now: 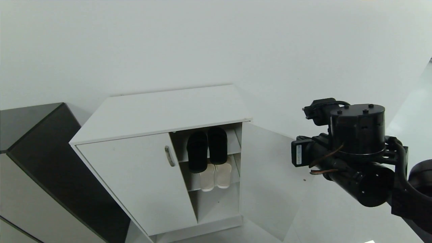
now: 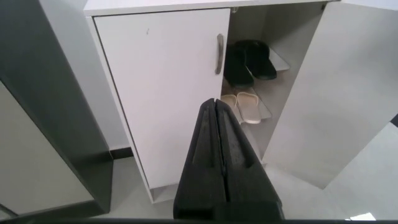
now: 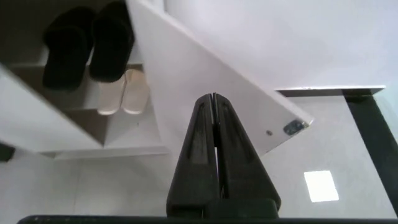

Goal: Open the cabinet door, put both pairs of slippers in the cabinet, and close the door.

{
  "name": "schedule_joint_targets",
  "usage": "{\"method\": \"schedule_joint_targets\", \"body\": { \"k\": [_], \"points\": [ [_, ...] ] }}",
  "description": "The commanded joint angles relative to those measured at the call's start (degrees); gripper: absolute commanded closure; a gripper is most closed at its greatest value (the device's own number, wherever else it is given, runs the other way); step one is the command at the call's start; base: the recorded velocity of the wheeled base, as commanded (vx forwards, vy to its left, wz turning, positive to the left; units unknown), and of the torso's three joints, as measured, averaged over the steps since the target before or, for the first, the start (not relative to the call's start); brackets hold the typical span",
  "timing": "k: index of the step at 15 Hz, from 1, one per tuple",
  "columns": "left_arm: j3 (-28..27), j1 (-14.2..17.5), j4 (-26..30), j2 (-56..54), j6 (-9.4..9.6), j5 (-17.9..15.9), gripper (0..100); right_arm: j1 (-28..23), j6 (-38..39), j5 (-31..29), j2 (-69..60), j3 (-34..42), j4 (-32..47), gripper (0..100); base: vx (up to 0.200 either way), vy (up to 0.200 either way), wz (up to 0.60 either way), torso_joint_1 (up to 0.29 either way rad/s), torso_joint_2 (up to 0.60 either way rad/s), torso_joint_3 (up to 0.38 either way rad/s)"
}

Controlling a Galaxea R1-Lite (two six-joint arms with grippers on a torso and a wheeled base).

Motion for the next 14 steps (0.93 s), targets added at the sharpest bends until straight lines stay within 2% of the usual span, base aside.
{"method": "schedule_joint_targets", "body": {
  "k": [1,3,8,11,14],
  "points": [
    [0.0,0.0,0.0,0.0,-0.06,0.0,100,-2.3,0.2,0.0,1.8,-1.1,0.0,100,-0.2,0.0,0.0,0.002,0.0,0.007],
    [0.0,0.0,0.0,0.0,-0.06,0.0,100,-3.9,0.2,0.2,2.3,-1.4,-0.1,100,-0.2,0.0,0.0,0.012,0.0,0.002],
    [0.0,0.0,0.0,0.0,-0.06,0.0,100,-7.6,0.4,0.5,4.5,-4.0,-1.0,100,0.0,0.0,0.0,0.0,0.0,0.0],
    [0.0,0.0,0.0,0.0,-0.06,0.0,100,-11.1,3.2,0.5,9.0,-9.3,-0.5,100,0.0,0.0,0.0,0.0,0.0,0.0],
    [0.0,0.0,0.0,0.0,-0.06,0.0,100,-13.0,3.7,2.5,11.4,-10.6,-0.6,100,0.0,0.0,0.0,0.0,0.0,0.0]
  ]
}}
